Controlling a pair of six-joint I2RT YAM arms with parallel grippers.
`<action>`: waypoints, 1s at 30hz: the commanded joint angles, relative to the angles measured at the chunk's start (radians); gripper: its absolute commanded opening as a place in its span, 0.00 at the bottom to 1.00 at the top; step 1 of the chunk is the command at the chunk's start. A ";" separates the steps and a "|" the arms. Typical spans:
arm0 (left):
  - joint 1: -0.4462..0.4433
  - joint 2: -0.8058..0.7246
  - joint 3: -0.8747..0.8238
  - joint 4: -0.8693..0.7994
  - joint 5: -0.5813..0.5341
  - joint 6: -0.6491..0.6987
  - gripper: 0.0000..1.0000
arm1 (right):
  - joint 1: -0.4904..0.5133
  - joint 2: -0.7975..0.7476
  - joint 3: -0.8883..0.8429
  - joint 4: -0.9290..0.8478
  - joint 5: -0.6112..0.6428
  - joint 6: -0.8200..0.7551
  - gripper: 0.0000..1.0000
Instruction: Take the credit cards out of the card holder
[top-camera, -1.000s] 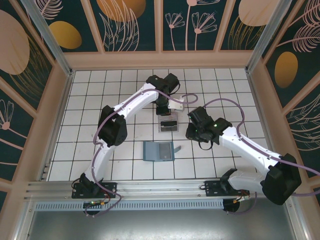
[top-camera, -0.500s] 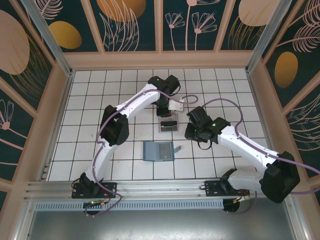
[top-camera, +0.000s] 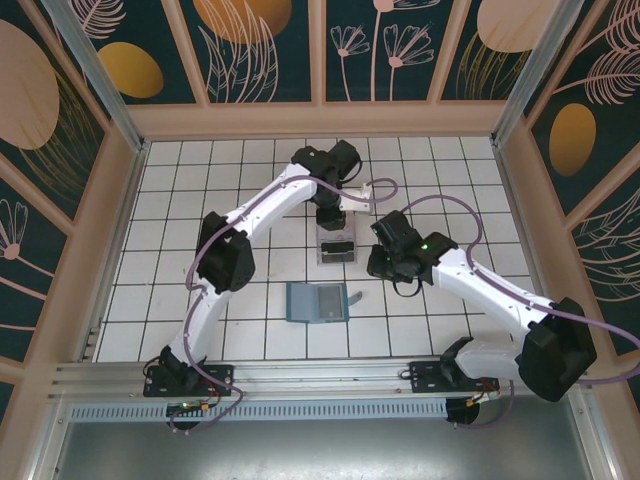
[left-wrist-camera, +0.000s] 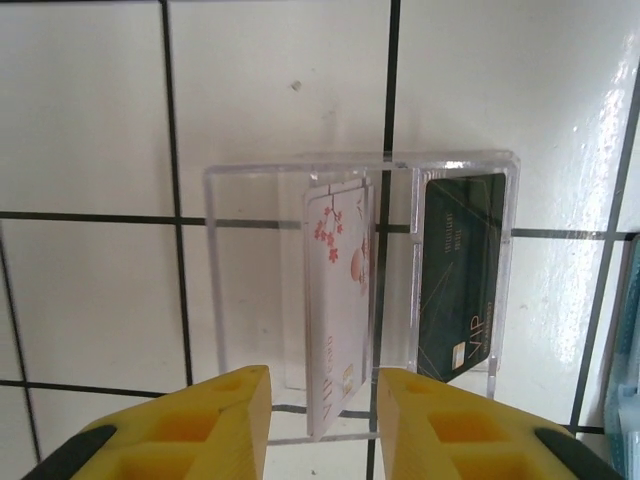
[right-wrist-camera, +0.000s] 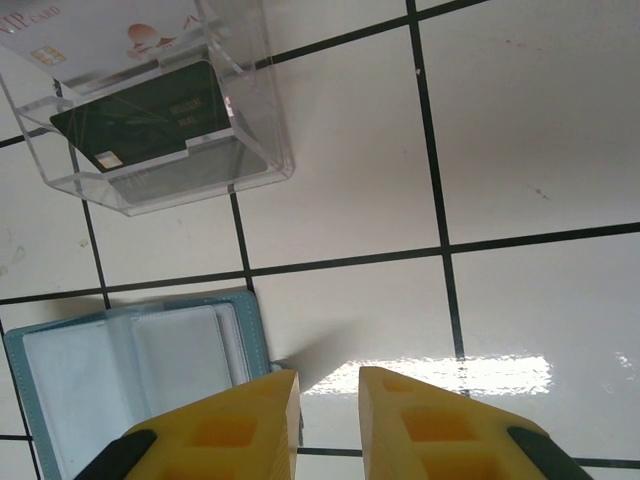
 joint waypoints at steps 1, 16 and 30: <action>0.005 -0.126 -0.056 0.089 0.034 -0.073 0.37 | -0.005 0.018 0.008 0.056 -0.033 -0.019 0.24; 0.007 -0.577 -0.763 0.788 -0.148 -0.880 0.50 | -0.007 0.133 -0.068 0.200 -0.188 -0.041 0.29; 0.005 -0.582 -0.930 0.771 0.060 -1.413 0.48 | 0.010 0.165 -0.139 0.239 -0.241 -0.049 0.29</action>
